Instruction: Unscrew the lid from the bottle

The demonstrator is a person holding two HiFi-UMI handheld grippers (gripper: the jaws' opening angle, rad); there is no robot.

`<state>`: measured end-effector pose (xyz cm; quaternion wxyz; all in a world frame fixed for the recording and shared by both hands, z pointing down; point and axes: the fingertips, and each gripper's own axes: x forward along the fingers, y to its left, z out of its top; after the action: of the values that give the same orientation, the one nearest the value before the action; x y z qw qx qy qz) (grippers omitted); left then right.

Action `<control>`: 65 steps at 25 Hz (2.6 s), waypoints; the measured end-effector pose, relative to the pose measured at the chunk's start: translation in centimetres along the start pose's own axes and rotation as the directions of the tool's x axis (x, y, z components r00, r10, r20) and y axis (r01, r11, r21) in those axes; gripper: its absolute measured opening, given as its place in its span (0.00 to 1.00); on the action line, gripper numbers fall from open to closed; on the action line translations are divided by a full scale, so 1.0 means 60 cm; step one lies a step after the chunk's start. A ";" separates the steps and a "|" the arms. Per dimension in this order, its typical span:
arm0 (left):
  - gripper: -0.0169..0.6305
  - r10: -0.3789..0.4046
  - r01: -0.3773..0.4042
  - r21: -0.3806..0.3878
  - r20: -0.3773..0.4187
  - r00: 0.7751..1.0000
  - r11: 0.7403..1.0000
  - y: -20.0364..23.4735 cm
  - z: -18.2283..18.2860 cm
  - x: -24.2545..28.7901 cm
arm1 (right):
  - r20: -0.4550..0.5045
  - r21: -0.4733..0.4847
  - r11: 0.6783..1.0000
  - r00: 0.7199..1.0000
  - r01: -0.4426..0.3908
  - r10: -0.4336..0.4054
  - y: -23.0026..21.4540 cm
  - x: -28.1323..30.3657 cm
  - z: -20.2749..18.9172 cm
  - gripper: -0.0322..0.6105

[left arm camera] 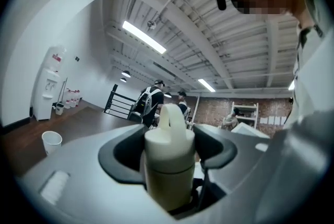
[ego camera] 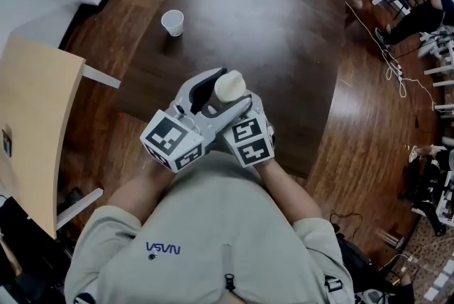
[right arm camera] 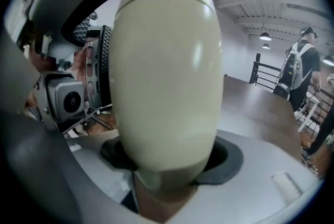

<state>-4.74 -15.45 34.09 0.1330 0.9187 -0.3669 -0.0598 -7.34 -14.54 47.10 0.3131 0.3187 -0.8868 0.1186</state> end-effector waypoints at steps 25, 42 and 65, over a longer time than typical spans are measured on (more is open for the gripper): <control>0.60 -0.715 0.703 -0.239 0.047 0.698 0.670 -0.114 0.080 -0.060 | -0.051 -0.102 0.367 0.374 -0.925 0.926 0.187 -0.204 0.025 0.52; 0.50 -0.594 0.589 -0.097 -0.039 0.803 0.802 -0.093 0.062 -0.040 | -0.015 -0.088 0.728 0.732 -0.680 0.682 0.144 -0.112 0.027 0.52; 0.50 -0.083 0.086 0.085 -0.032 0.996 0.993 -0.043 0.031 0.013 | 0.081 0.016 0.987 0.984 0.157 -0.158 -0.015 -0.039 0.022 0.52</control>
<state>-2.88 -14.57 31.58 0.0956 0.9391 -0.3280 -0.0364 -5.98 -14.66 44.58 0.2834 0.3940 -0.8702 0.0845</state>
